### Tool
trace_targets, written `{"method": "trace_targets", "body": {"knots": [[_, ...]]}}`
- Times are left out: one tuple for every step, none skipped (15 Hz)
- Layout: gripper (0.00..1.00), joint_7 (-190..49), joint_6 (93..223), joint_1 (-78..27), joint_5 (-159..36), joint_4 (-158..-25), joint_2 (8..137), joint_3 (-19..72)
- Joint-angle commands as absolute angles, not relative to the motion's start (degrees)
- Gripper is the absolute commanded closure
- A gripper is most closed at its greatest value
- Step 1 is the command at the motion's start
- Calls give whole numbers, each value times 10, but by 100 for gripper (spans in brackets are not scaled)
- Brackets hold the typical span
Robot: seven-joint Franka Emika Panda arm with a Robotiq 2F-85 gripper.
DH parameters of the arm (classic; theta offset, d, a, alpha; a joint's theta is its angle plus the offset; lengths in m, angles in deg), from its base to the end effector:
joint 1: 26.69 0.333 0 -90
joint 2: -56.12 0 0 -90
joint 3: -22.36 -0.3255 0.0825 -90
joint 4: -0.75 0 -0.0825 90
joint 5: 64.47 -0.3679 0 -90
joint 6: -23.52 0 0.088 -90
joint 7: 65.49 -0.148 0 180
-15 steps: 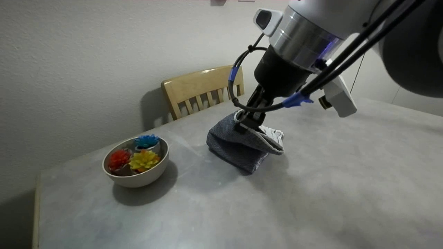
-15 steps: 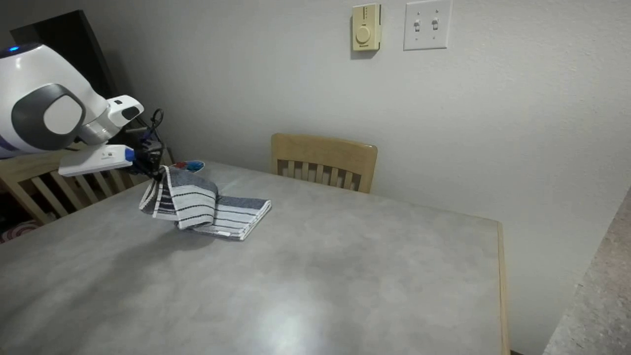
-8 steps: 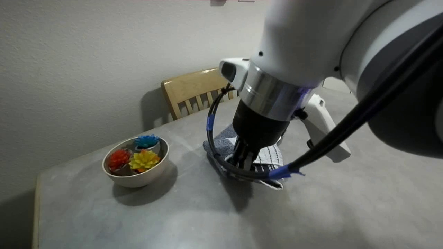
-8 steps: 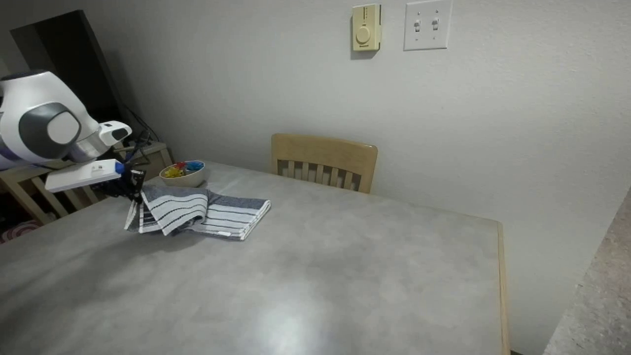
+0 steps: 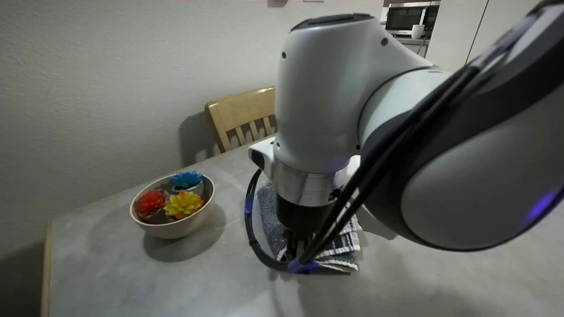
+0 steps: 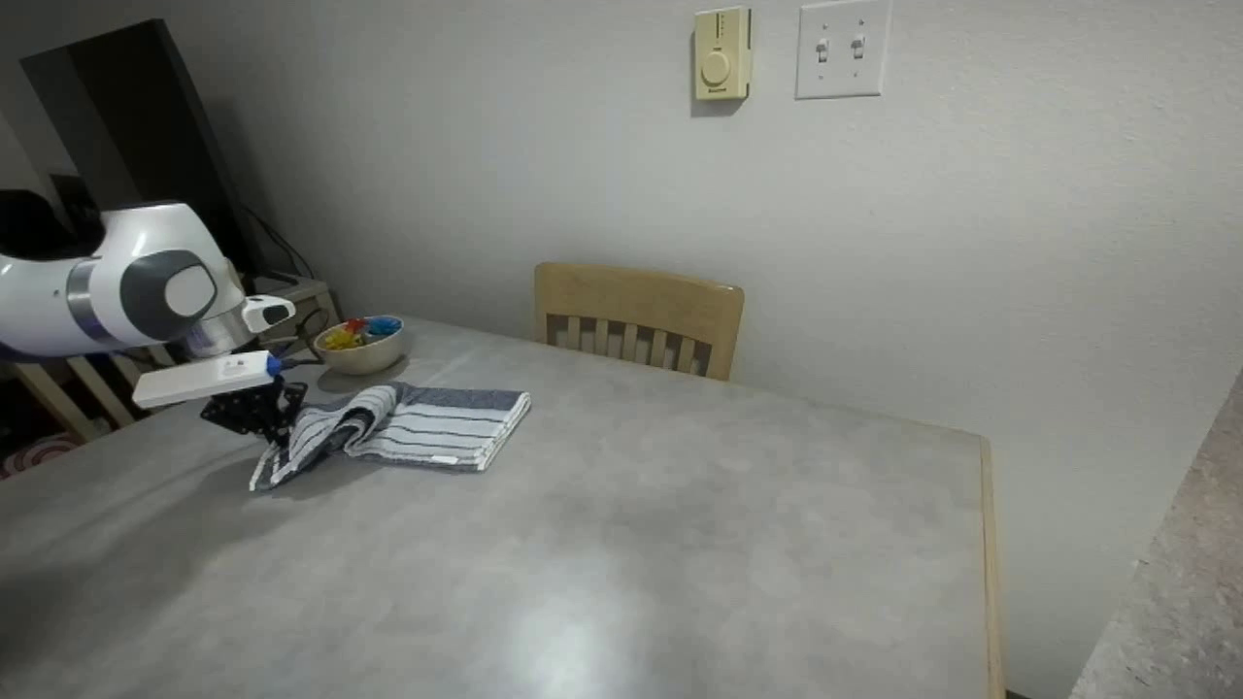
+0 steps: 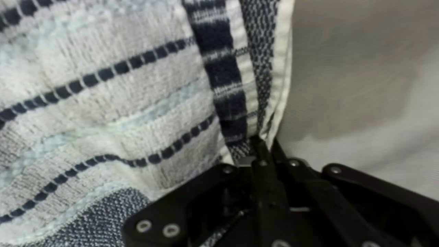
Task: Unfold the towel once
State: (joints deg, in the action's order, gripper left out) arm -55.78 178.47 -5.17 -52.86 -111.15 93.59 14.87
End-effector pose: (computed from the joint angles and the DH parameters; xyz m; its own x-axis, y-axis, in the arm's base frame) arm 0.5450 0.3054 0.1312 0.6743 0.7317 0.1002 0.7318 -0.6802 0.0428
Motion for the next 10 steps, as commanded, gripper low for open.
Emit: {"method": "trace_targets", "body": {"knots": [[99,-523,1736,-80,-524,-1045,1002,126],[99,-519,1722,-84,-525,-1033,1008,124],[99,-516,1710,-86,-526,-1021,1014,122],[99,-508,1700,-91,-527,-1011,1021,119],[99,-498,1687,-96,-531,-1002,1026,112],[99,-485,1677,-100,-531,-994,1030,107],[99,-472,1669,-104,-531,-988,1033,101],[99,-462,1659,-105,-531,-984,1033,95],[99,-450,1655,-108,-530,-980,1035,91],[99,-443,1653,-107,-528,-978,1034,88]]}}
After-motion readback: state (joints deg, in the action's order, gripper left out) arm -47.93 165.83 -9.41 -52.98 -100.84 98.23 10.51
